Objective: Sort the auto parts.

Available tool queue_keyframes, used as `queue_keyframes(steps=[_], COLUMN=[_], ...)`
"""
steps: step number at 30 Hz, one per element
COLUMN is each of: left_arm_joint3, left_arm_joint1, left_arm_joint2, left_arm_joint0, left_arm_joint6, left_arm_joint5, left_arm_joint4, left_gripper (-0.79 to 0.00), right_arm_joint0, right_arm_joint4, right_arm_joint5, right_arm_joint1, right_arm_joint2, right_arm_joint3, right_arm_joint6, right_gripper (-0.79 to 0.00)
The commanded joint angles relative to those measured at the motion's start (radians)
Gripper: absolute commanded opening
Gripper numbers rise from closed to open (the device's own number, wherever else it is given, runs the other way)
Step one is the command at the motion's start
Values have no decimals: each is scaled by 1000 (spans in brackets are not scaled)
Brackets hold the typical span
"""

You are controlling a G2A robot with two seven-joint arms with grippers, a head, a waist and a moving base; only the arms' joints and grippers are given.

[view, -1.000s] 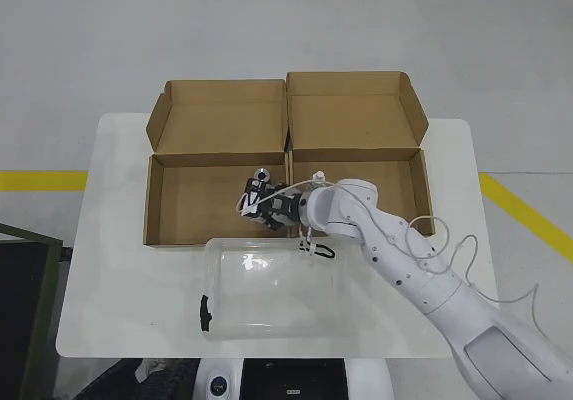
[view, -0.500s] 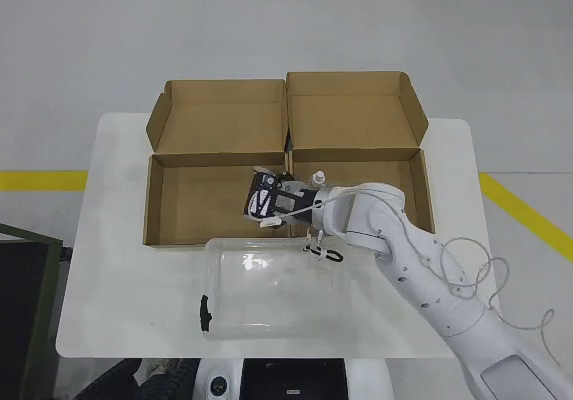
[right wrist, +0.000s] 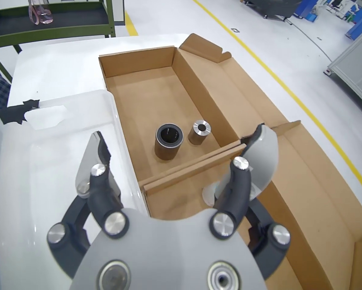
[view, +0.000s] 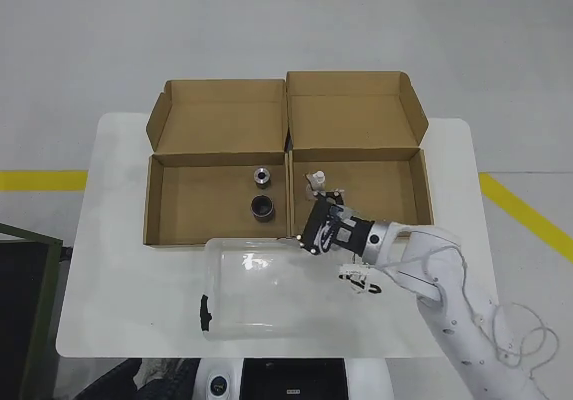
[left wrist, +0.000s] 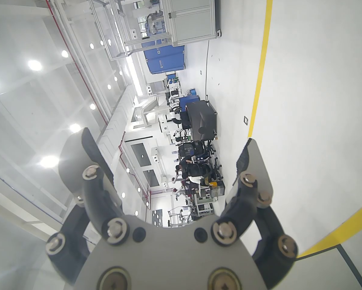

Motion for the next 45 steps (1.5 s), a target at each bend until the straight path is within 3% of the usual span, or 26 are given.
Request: queue_keyframes(steps=[1, 24, 33, 45], left_arm_joint3=[0, 0, 0, 0], left_arm_joint1=[0, 0, 0, 0], left_arm_joint2=[0, 0, 0, 0], left_arm_joint0=[0, 0, 0, 0], left_arm_joint6=[0, 0, 0, 0], left_arm_joint5=[0, 0, 0, 0], left_arm_joint4=[0, 0, 0, 0], left_gripper=[0, 0, 0, 0], right_arm_joint0=[-53, -493, -538, -538], right_arm_joint4=[-16, -90, -101, -101], right_arm_joint5=[-4, -35, 9, 9], right_arm_joint1=[10, 72, 76, 76], right_arm_joint2=[51, 493, 537, 537], right_arm_joint3=[-29, -118, -119, -119], right_arm_joint6=[-28, -496, -571, -571], right_gripper=[0, 0, 0, -1])
